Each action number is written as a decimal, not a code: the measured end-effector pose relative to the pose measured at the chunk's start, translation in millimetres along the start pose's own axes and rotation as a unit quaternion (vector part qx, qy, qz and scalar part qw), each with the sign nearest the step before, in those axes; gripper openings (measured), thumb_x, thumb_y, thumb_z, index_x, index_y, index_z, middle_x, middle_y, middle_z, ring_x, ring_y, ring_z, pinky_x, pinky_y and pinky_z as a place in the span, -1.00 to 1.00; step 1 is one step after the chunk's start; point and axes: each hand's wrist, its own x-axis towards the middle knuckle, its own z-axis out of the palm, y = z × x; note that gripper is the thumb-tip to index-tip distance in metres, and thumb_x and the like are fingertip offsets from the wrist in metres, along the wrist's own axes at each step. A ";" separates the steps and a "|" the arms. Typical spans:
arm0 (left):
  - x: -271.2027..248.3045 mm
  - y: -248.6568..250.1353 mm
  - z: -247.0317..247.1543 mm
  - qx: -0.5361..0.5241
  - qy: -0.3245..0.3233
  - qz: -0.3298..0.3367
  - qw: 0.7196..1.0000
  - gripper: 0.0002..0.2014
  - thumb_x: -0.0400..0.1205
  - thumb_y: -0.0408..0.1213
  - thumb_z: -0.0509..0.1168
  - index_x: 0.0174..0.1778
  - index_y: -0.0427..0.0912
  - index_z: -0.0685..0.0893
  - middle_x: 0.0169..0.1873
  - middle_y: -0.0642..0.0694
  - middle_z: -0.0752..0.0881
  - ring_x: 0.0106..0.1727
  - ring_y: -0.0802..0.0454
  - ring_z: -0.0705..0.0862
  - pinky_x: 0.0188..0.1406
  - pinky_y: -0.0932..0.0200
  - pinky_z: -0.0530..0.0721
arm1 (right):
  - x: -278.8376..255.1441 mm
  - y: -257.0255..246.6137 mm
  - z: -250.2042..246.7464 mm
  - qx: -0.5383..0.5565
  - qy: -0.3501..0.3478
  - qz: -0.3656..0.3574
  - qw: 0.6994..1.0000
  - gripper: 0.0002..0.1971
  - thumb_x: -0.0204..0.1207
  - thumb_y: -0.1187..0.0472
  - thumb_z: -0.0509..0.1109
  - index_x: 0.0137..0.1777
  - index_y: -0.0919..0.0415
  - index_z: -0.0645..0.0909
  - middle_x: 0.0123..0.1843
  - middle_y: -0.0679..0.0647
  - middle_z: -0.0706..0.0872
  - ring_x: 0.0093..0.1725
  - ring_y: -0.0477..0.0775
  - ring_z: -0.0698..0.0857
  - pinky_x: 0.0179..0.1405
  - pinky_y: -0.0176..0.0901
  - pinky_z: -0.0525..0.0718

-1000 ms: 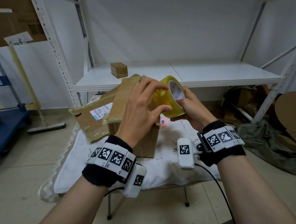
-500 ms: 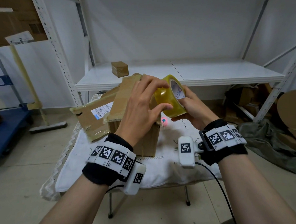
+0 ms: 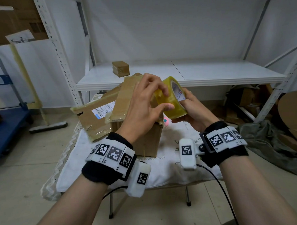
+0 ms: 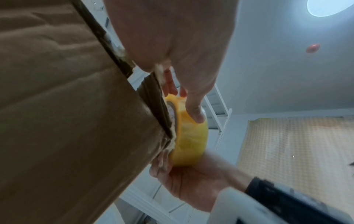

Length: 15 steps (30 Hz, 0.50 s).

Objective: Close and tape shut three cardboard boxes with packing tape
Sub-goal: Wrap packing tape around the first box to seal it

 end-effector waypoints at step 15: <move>2.7 1.7 -0.1 0.007 0.071 0.000 0.997 -0.50 0.50 -0.11 0.59 0.31 -0.20 0.69 0.33 -0.08 0.62 0.39 0.03 0.59 0.36 0.02 0.62 | 1.0 -11.6 -7.5 0.043 0.008 -0.008 0.999 -0.88 0.74 0.27 0.14 0.23 0.19 0.35 -0.09 0.26 0.63 -0.47 0.12 0.64 -0.64 -0.19 0.52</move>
